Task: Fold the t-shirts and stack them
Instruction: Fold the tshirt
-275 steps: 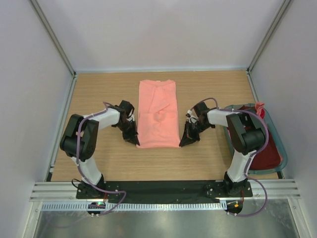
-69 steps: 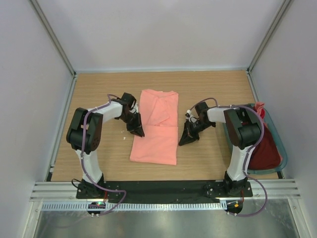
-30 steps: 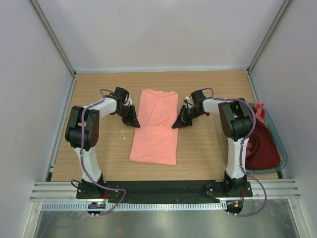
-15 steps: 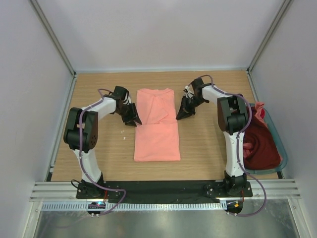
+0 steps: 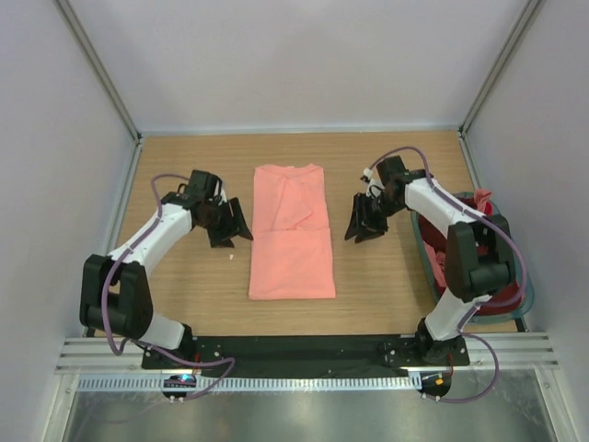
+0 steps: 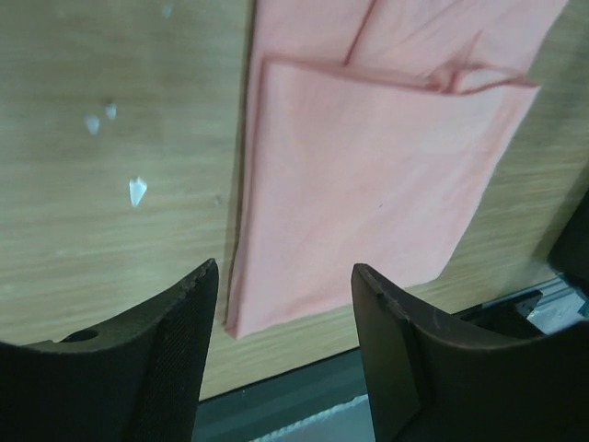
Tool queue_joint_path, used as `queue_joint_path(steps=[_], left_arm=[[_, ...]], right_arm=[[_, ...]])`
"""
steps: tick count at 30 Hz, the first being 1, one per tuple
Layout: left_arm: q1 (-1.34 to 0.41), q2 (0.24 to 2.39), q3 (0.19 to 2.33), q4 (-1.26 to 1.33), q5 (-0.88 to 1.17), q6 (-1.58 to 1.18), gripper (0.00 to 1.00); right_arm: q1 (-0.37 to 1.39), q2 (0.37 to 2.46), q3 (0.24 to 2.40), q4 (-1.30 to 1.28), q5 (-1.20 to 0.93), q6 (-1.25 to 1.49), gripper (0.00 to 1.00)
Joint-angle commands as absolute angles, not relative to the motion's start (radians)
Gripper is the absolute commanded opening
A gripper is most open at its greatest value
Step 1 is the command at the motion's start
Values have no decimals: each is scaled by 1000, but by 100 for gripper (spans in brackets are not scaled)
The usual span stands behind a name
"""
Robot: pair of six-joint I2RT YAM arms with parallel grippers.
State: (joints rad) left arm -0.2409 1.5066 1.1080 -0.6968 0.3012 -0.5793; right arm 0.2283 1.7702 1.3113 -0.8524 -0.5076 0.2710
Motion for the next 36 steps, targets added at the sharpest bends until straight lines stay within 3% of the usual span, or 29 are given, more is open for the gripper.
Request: queue_joint_path(steps=[1,6,10,24,36], left_arm=[[-241,1441,948,-726,350,-656,61],[-245,1356,769,-670,374,-704,62],[-287,1377,741,-649,365,-716,63],[-376,1473,627,-512,267,-739,62],[-420,1560,572,-431,229,-750,54]], right_arm=[[261,1657,1093,-772,-600,320,44],[365,1513,826,-564,-659,478,48],[397,1499,709,-416,-655,561,49],[425,1578,681,-318,-632,572,47],[423,1582,667,-322,-624,560,47]])
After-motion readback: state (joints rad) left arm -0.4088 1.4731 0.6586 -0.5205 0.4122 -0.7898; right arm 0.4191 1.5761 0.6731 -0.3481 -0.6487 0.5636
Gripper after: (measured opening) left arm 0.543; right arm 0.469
